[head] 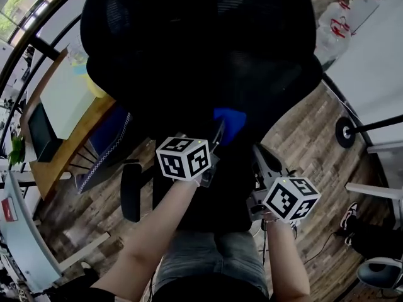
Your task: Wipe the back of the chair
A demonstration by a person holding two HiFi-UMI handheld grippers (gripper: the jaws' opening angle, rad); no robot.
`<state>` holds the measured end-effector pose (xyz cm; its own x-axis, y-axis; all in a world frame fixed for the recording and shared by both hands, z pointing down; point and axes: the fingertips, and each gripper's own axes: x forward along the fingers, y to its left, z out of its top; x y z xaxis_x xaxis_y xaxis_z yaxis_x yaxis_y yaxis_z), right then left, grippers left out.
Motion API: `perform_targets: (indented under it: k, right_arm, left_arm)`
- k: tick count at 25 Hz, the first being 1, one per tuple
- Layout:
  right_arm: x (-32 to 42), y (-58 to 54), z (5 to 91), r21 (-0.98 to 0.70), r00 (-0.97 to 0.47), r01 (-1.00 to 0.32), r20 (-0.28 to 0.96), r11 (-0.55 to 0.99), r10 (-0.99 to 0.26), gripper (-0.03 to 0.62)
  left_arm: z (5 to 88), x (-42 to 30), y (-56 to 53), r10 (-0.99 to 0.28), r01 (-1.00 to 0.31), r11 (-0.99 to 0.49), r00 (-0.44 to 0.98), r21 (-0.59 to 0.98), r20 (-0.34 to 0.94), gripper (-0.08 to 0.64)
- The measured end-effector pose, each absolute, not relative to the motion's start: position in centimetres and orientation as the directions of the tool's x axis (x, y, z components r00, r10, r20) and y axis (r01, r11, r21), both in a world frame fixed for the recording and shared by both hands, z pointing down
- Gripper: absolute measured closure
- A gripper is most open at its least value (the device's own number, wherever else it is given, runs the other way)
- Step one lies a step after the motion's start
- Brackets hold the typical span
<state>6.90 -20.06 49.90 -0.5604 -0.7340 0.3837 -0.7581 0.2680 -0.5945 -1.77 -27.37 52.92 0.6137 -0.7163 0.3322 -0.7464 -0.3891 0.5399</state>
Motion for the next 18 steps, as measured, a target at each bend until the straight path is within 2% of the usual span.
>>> perform_targets:
  k: [18]
  right_arm:
    - [-2.1,-20.8,50.5,-0.605,-0.679,-0.698,0.389,0.383,-0.623,0.561]
  left_arm:
    - [53.7,-14.5,-26.6,-0.832,-0.834,-0.187,0.415,0.52,0.367,0.512]
